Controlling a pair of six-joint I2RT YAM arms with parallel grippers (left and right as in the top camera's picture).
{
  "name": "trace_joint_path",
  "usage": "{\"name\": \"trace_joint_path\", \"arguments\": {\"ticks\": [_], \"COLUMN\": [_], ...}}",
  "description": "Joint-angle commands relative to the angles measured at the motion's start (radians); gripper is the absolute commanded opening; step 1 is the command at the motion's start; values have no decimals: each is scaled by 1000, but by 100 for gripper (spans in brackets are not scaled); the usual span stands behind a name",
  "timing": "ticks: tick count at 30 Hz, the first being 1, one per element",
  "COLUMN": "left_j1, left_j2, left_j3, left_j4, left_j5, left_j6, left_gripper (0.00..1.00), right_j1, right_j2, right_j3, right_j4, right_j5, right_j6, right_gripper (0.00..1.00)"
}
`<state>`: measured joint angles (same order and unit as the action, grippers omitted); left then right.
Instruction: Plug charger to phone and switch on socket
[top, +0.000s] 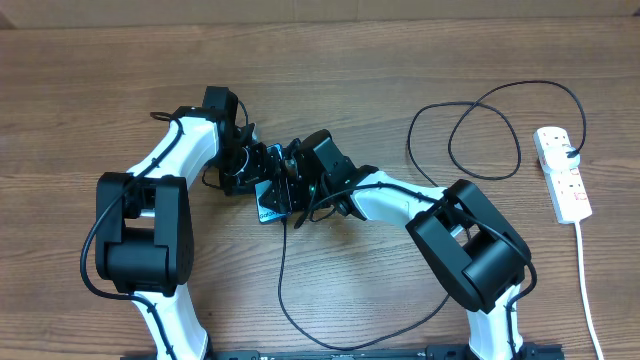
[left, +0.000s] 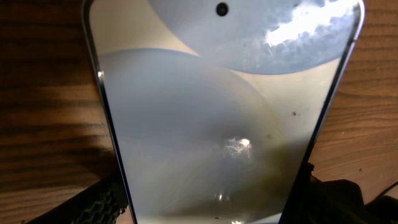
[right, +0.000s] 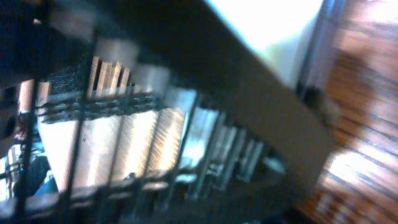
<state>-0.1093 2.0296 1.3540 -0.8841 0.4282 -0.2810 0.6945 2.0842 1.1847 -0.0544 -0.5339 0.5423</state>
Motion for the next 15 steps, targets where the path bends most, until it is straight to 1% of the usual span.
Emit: {"name": "trace_joint_path", "arguments": {"ticks": [1,3,5,8,11,12,13,14,15], "left_j1": [-1,0,0,0,0,-1,-1,-1,-1], "left_j2": [27,27,27,27,27,27,27,27,27], "left_j3": [-19,-19,-19,-19,-19,-19,-19,-19,-19], "left_j4": [1,3,2,2,7,8,9,9,9], "left_j5": [10,10,6,-6,-13,-13,-13,-13,-13], "left_j6": [24,24,24,24,24,24,24,24,24], "left_gripper": [79,80,82,83,85,86,87,91,94], "right_j1": [-1,-1,-1,-1,-1,-1,-1,-1,-1], "right_j2": [19,19,19,19,19,19,19,19,19], "right_j3": [-7,-7,-7,-6,-6,-6,-6,-6,-5], "right_j4": [-2,-3,-3,-3,1,2,2,2,2], "right_j5": [47,43,35,35,35,35,35,35,35], "right_j6": [8,8,8,8,9,9,9,9,9], "right_gripper": [47,43,41,33,19,17,14,5,4]}}
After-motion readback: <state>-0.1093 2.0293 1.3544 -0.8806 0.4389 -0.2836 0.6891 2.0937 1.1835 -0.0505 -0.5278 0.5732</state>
